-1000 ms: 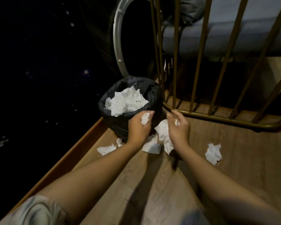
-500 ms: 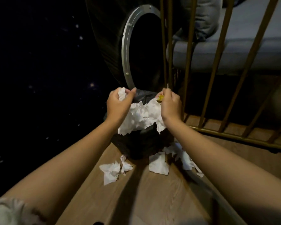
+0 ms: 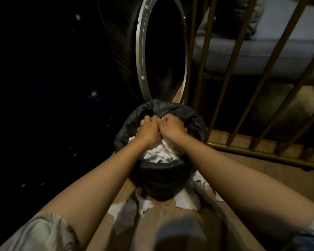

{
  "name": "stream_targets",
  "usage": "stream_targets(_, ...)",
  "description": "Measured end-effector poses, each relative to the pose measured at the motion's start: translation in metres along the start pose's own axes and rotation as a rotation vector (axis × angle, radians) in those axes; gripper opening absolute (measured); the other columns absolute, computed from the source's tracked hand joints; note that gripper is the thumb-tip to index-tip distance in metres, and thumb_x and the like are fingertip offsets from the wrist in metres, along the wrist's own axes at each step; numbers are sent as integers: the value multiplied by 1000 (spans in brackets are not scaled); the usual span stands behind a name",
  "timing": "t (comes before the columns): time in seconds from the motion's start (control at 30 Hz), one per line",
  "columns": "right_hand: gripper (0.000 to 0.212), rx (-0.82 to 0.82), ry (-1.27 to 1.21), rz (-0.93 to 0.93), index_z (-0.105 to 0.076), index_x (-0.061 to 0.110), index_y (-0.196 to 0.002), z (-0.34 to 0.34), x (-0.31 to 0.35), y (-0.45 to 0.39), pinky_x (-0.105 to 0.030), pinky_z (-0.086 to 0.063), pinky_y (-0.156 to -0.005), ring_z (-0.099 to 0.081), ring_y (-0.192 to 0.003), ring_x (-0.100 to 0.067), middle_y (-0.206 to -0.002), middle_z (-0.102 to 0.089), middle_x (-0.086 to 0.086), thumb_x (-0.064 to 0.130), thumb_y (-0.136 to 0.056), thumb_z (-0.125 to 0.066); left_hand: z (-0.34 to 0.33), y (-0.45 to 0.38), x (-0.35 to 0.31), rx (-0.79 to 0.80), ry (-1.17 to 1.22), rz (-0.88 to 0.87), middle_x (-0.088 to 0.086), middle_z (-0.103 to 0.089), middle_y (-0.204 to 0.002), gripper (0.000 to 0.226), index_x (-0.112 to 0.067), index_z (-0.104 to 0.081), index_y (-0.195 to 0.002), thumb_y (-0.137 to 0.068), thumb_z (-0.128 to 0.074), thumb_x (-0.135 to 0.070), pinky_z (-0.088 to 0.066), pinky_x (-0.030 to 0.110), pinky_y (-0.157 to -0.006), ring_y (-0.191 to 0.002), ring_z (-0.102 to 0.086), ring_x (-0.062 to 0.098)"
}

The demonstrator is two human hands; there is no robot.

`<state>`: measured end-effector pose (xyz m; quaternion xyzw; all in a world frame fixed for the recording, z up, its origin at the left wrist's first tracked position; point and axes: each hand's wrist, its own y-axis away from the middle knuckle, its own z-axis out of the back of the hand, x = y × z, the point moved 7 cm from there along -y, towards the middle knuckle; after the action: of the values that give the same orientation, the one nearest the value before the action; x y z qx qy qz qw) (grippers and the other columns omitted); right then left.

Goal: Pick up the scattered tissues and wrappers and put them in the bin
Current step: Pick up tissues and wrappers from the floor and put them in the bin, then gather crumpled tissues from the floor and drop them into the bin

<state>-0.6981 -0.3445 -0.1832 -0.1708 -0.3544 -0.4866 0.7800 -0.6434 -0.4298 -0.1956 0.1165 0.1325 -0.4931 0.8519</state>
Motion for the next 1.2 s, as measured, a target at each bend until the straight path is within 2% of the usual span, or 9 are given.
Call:
stream_targets(0.1, 35, -22, 49, 24, -57, 17, -115, 3, -4, -7, -43, -43, -99, -54, -115, -34, -121, -61, -12, 43, -93, -52, -7, -15, -3, 114, -70, -6, 11, -37, -136, 67, -16, -35, -139, -83, -65, -33, -37, 48, -102, -128, -35, 36)
stream_targets(0.23, 40, -92, 92, 241, -55, 14, -120, 20, 13, -2, -41, -47, -92, -56, -110, -29, -119, -62, -11, 39, -89, -62, 19, -12, 1, 60, -41, -56, 11, -35, -139, 76, -20, -33, -140, -76, -70, -37, -31, 48, -106, -133, -31, 35)
stream_targets(0.4, 48, -156, 253, 410, -52, 24, -127, 30, 28, 20, -39, -27, -104, -44, -123, -23, -126, -57, 1, 45, -85, -61, 50, 16, 20, 54, 98, -251, 9, -29, -150, 87, -23, -27, -150, -79, -73, -42, -29, 38, -112, -140, -27, 31)
stream_targets(0.6, 48, -259, -23, 528, -61, 30, -113, 27, 34, 60, -48, -13, -118, -46, -121, -6, -117, -57, 18, 63, -78, -58, 81, 40, 39, -220, 277, -319, 3, -48, -138, 62, -22, -50, -137, -82, -70, -40, -41, 34, -107, -129, -46, 21)
stream_targets(0.73, 23, -430, -103, 574, -67, 23, -101, 27, 43, 88, -50, -32, -107, -55, -111, -10, -108, -65, 10, 41, -86, -65, 100, 63, 59, -391, 535, -276, -7, -56, -123, 43, -25, -62, -121, -82, -75, -37, -41, 13, -92, -113, -52, 2)
stream_targets(0.83, 7, -468, -130, 656, -69, 17, -91, 21, 59, 111, -45, -37, -100, -58, -106, -16, -102, -68, 4, 23, -87, -66, 100, 85, 83, -461, 745, -214, -7, -65, -115, 31, -27, -66, -110, -82, -75, -38, -49, 20, -92, -109, -59, 1)
stream_targets(0.93, 7, -453, -194, 753, -69, 10, -92, 9, 77, 135, -41, -44, -93, -60, -102, -19, -100, -67, -3, 10, -87, -63, 93, 110, 108, -567, 890, -140, -1, -70, -100, 17, -19, -69, -102, -87, -72, -27, -53, 23, -85, -99, -66, 7)
stream_targets(1.03, 9, -401, -260, 838, -67, 3, -94, -10, 90, 161, -30, -46, -83, -60, -91, -22, -93, -64, -9, 1, -87, -61, 76, 132, 130, -604, 953, -59, -6, -68, -89, 7, -12, -68, -97, -91, -67, -11, -48, 10, -75, -83, -63, -6)
stream_targets(1.2, 13, -109, -326, 747, -67, 11, -98, -84, 66, 184, -31, -50, -72, -61, -81, -17, -91, -63, -4, 7, -89, -58, 6, 148, 179, -401, 881, 109, 2, -67, -91, 17, -4, -67, -102, -87, -64, 5, -49, 8, -69, -78, -61, -2)
